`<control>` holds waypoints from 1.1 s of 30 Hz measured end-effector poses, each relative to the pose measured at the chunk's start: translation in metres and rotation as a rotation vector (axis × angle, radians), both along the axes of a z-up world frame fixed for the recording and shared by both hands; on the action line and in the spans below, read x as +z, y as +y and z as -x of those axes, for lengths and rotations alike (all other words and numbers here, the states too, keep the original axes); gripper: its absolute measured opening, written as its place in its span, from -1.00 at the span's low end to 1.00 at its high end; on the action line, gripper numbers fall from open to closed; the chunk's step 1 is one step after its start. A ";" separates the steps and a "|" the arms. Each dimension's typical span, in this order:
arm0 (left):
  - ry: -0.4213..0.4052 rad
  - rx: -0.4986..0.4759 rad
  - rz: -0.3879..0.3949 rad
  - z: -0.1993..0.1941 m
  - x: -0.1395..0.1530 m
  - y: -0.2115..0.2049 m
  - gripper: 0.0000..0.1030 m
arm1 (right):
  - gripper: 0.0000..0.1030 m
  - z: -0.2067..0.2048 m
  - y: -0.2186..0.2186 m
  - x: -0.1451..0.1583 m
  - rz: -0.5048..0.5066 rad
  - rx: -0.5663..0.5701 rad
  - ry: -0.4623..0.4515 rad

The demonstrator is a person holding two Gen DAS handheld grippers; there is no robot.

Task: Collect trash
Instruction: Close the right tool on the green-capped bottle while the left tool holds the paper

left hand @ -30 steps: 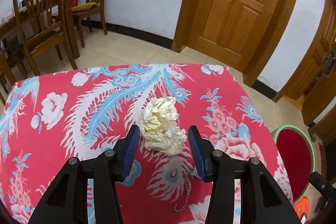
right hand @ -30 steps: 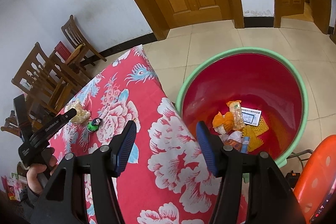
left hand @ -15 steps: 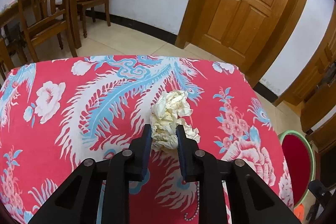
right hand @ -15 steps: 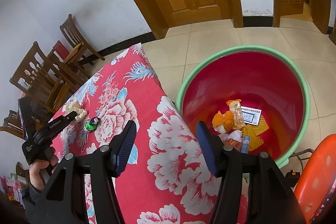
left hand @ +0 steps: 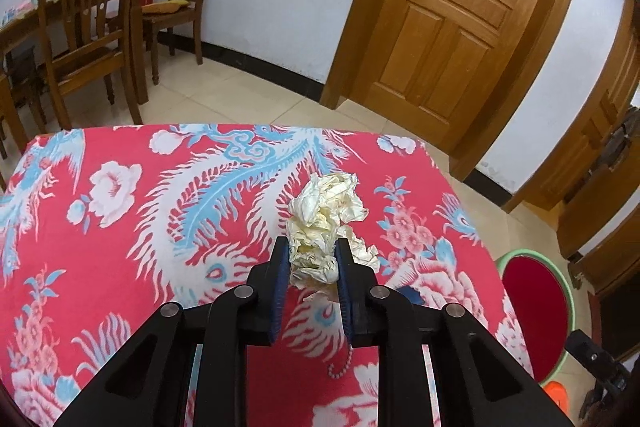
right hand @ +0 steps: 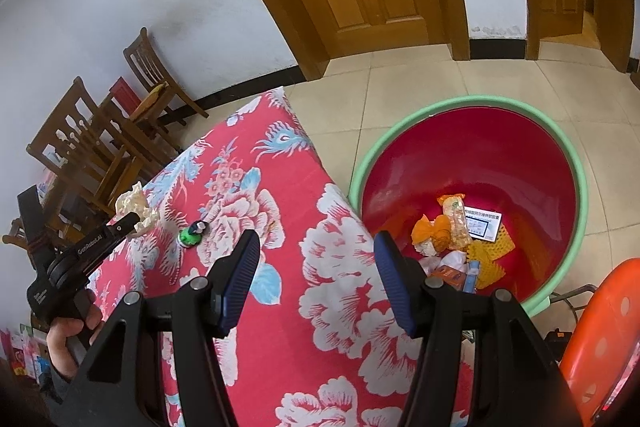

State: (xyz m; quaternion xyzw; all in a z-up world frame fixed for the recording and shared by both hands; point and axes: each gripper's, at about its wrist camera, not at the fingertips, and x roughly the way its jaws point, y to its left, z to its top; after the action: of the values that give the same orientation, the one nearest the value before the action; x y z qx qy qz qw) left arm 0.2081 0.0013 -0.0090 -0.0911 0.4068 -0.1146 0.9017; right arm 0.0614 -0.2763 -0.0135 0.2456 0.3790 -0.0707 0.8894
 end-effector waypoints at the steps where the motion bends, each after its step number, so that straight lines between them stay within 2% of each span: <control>1: -0.001 0.002 0.001 0.002 0.001 0.001 -0.57 | 0.18 0.000 0.002 0.001 0.002 0.003 -0.002; 16: -0.028 0.096 0.009 0.037 0.007 0.043 -0.57 | 0.18 -0.012 0.041 0.016 0.058 0.081 -0.019; 33: -0.029 0.174 0.016 0.035 -0.013 0.068 -0.57 | 0.18 -0.068 0.089 -0.011 0.083 0.201 0.051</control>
State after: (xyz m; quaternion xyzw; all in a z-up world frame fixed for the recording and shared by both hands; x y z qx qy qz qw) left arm 0.1731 0.0693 -0.0219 -0.1317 0.3836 -0.0406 0.9132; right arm 0.1295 -0.1876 -0.0247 0.1673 0.4209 -0.0031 0.8916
